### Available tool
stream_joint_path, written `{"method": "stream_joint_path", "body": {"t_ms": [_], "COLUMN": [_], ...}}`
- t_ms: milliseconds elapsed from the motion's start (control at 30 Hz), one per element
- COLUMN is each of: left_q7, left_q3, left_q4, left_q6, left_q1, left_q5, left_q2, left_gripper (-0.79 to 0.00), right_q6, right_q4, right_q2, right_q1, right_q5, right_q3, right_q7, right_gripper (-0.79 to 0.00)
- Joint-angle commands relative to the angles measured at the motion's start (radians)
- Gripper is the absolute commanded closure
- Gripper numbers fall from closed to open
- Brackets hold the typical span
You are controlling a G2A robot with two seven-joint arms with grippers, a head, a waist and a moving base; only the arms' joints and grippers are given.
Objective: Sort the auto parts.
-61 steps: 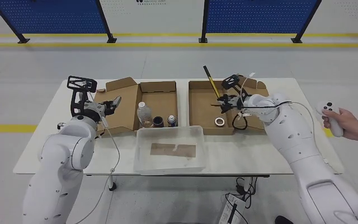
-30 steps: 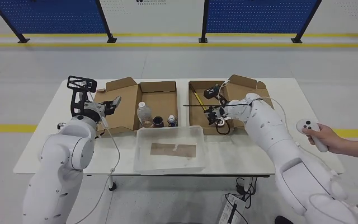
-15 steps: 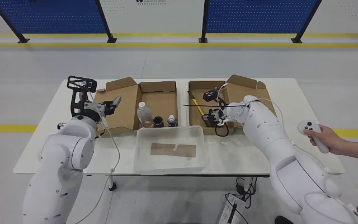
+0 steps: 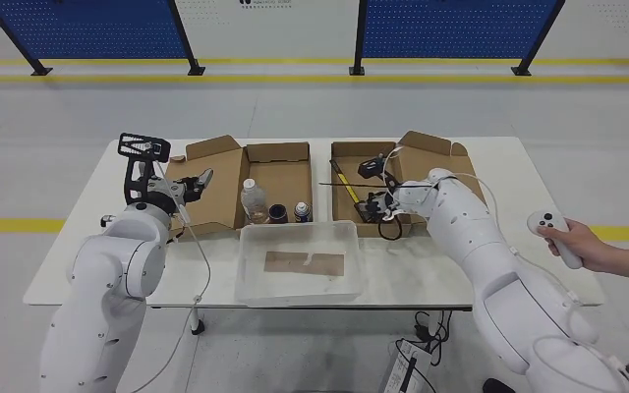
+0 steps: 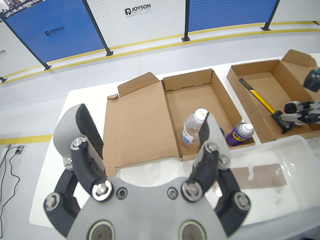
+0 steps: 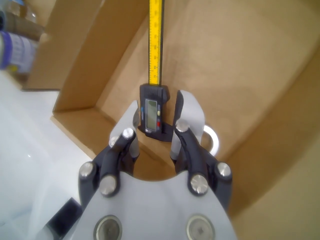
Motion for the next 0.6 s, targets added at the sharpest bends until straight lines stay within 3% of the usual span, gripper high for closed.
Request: {"method": "stream_joint_path", "body": {"t_ms": [0, 133, 567], "left_q7": [0.000, 0.000, 0.000], "left_q3": [0.000, 0.000, 0.000], "left_q4": [0.000, 0.000, 0.000], "left_q6": [0.000, 0.000, 0.000], "left_q1": [0.000, 0.000, 0.000], "left_q5": [0.000, 0.000, 0.000], "left_q2": [0.000, 0.000, 0.000], "left_gripper": [-0.785, -0.785, -0.785], "right_q6": [0.000, 0.010, 0.052], "right_q4": [0.004, 0.013, 0.028], "right_q2": [0.000, 0.000, 0.010], "right_q1": [-0.002, -0.007, -0.008], "right_q5": [0.015, 0.030, 0.060], "right_q3": [0.007, 0.017, 0.050], "right_q7": [0.001, 0.006, 0.000], "right_gripper": [-0.148, 0.000, -0.025]}}
